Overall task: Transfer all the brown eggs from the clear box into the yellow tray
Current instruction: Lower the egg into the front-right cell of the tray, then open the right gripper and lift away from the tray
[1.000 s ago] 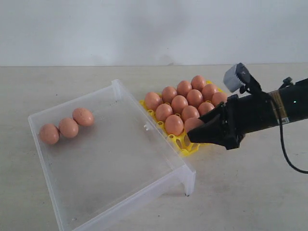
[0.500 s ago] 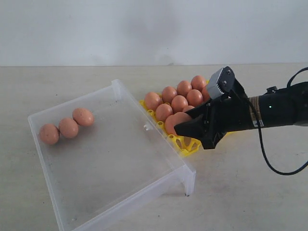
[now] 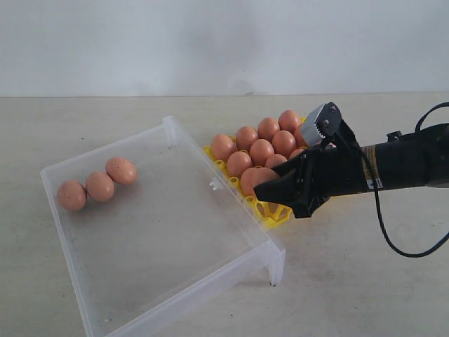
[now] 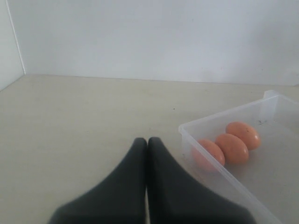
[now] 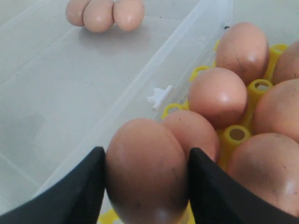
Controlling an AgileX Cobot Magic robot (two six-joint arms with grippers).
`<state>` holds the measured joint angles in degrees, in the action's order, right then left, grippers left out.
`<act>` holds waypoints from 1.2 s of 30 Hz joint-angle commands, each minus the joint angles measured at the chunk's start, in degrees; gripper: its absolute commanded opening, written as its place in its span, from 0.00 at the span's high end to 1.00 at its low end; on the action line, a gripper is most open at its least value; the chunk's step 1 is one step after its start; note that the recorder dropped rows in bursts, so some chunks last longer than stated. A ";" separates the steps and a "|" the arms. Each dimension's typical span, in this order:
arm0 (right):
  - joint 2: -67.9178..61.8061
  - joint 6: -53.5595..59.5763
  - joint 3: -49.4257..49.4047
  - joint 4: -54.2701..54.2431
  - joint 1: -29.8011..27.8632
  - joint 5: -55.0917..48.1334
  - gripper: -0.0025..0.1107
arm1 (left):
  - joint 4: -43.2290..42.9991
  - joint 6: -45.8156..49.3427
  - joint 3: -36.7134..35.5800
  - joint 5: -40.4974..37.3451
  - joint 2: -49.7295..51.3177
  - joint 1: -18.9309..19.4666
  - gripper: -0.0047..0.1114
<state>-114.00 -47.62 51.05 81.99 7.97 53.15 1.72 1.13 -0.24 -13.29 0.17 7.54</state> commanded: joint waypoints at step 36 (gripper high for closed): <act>7.81 -7.04 1.12 -17.50 3.14 16.82 0.86 | 0.31 0.03 0.24 0.00 -0.17 -0.19 1.00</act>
<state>-108.79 -54.24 51.36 69.46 9.08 67.81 1.72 1.13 -0.24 -13.29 0.17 7.54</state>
